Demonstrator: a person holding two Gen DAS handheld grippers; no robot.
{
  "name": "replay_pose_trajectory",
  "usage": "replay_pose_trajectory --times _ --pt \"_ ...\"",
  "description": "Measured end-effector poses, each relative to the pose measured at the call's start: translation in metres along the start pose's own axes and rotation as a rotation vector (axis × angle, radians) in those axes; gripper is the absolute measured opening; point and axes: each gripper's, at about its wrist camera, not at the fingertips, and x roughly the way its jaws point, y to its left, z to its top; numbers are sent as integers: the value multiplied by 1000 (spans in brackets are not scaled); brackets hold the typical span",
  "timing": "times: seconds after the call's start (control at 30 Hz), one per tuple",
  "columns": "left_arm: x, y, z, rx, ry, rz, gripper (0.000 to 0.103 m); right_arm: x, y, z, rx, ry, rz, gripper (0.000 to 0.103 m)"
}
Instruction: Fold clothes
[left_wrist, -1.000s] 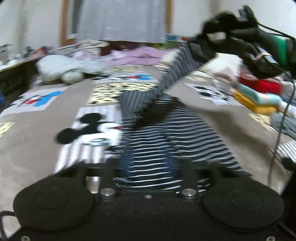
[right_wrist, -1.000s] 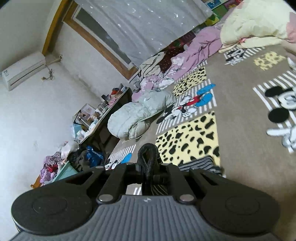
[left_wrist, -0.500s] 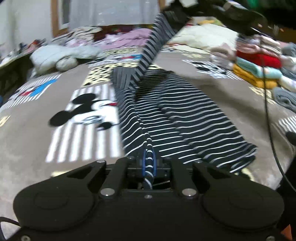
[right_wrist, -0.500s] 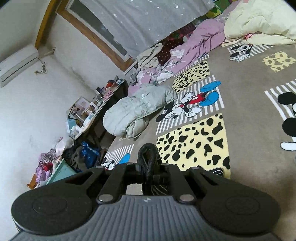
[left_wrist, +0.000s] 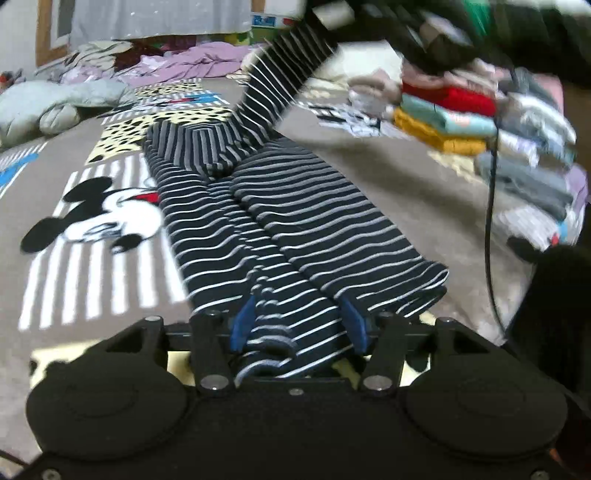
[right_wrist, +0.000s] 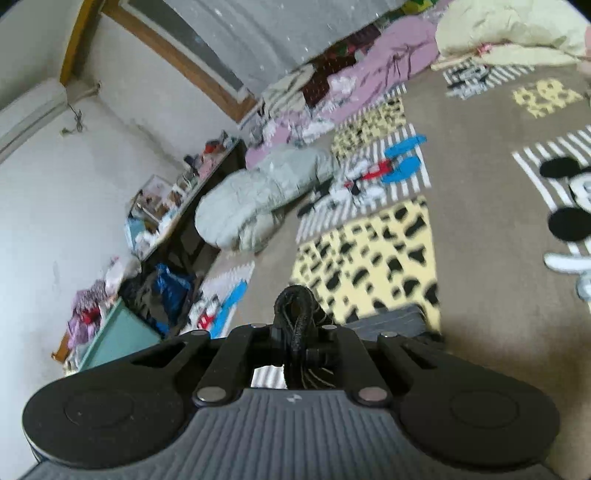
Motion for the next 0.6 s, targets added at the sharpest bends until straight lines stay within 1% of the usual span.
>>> replay_pose_trajectory --times 0.07,0.13,0.17,0.23,0.3,0.33,0.37,0.43,0.47,0.5,0.53,0.6 --pt "-13 19 0 -62 -35 -7 48 -4 -11 -11 12 14 -9 9" --pt "-23 41 0 -167 -73 14 48 -9 -22 -21 29 25 -9 9" --pt "-25 49 0 -216 -88 11 45 -12 -26 -26 35 31 -7 9" --pt "-30 64 -1 -310 -122 -5 45 -16 -31 -35 43 43 -4 9" --pt "-36 71 -2 -384 -170 -65 45 -18 -35 -41 46 52 -4 9" --pt "-37 73 -3 -417 -184 -104 43 -19 -36 -44 50 54 -4 9" --pt "-36 74 -4 -447 -192 -135 37 -20 -38 -46 58 51 -3 9" --pt "-34 77 -6 -491 -194 -176 35 -23 -41 -47 73 40 2 9" --pt "-32 76 -6 -489 -183 -179 32 -24 -41 -47 78 33 3 9" --pt "-25 70 -6 -452 -146 -166 28 -25 -42 -47 83 27 5 9" --pt "-14 61 -6 -403 -89 -153 26 -26 -42 -46 87 23 9 9" --pt "7 39 -8 -292 13 -120 26 -27 -42 -43 92 15 17 9"
